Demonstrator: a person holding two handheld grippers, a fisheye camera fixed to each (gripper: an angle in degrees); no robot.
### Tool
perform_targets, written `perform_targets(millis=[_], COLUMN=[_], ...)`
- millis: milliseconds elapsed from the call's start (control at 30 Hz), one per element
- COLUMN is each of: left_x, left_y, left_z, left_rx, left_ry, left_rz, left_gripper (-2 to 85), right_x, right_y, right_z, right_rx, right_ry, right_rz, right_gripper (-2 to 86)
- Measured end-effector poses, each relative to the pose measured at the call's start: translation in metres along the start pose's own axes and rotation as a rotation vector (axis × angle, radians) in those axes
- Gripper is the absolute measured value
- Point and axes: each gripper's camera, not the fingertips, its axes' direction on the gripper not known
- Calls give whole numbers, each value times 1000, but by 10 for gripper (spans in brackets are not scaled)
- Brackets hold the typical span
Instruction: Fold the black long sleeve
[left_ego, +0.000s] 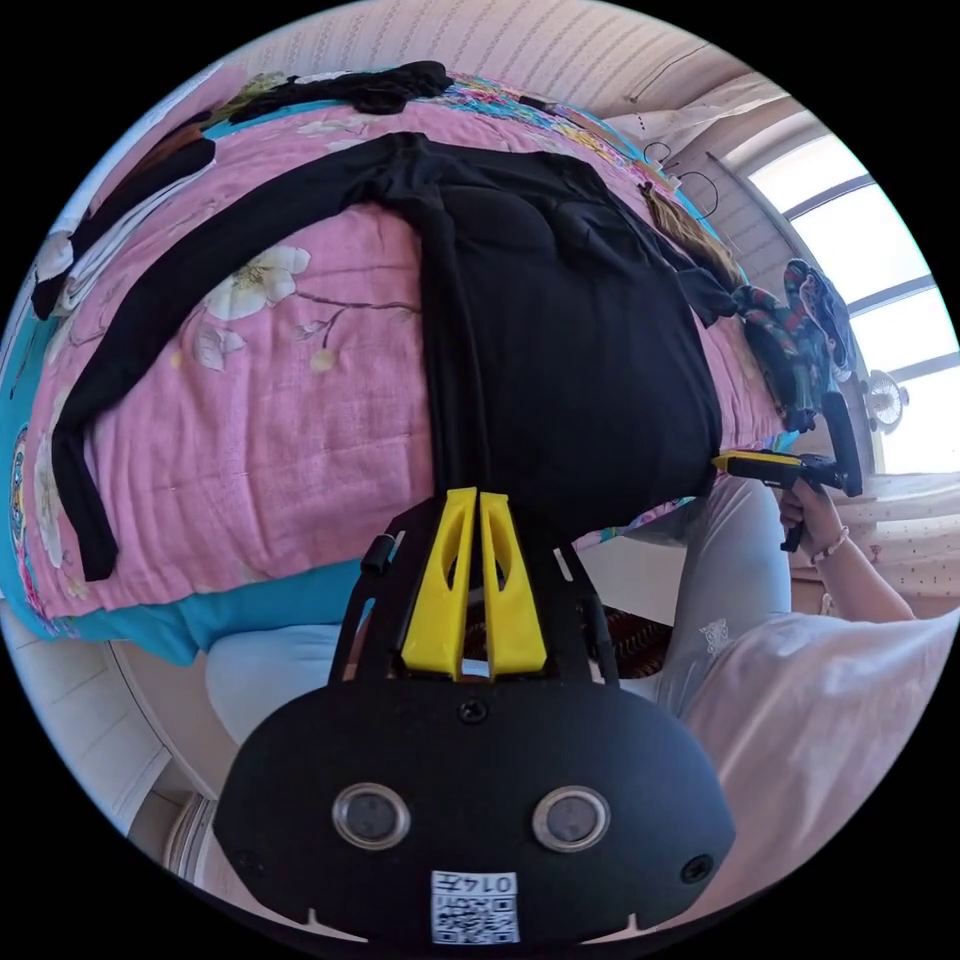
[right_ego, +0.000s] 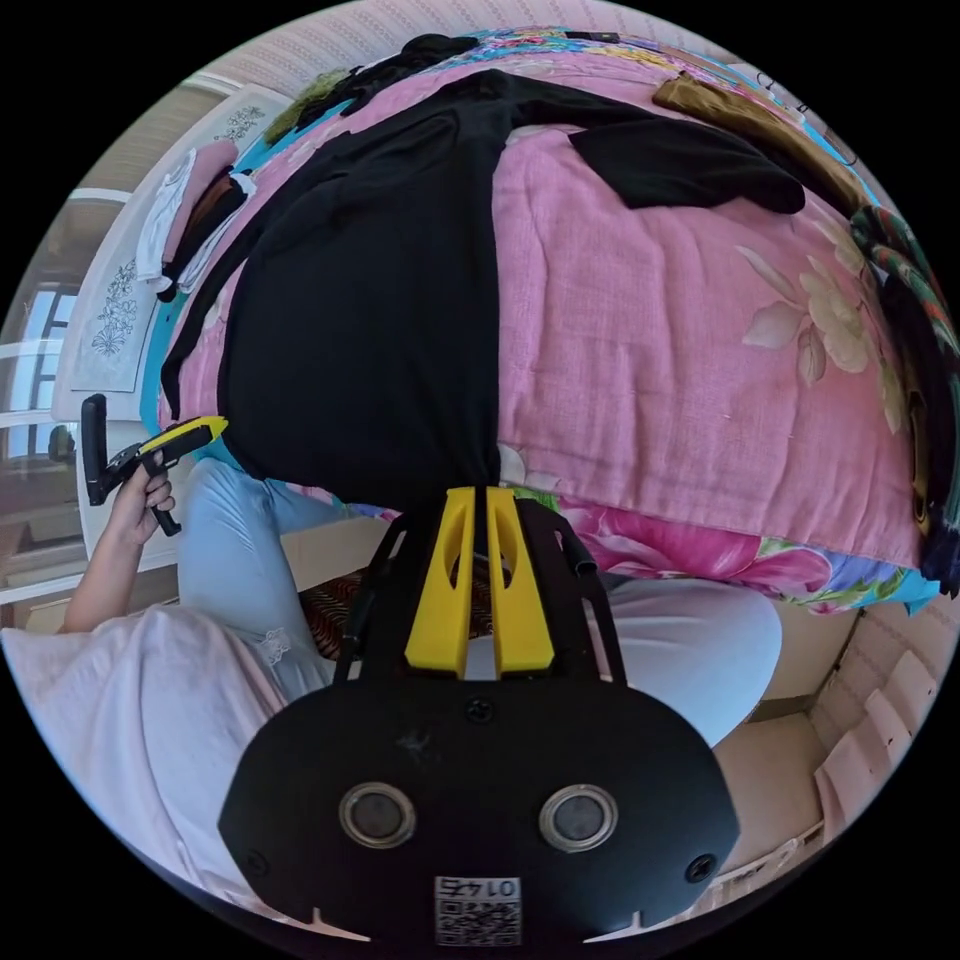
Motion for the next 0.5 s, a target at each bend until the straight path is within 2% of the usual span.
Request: perform_targets(millis=[200, 333, 500], left_x=[-24, -31, -16], left_y=[9, 3, 7], left_z=[-13, -2, -8], left_rx=[37, -16, -39], left_ry=[33, 116, -25], left_rz=[-63, -125, -39], left_gripper=[-9, -5, 41], right_x=[6, 4, -4], right_y=[-3, -11, -17], right_z=[-4, 6, 7], right_rx=[32, 11, 52], right_ry=[-72, -71, -23], right_rz=[-2, 21, 15], right_gripper=[1, 3, 22])
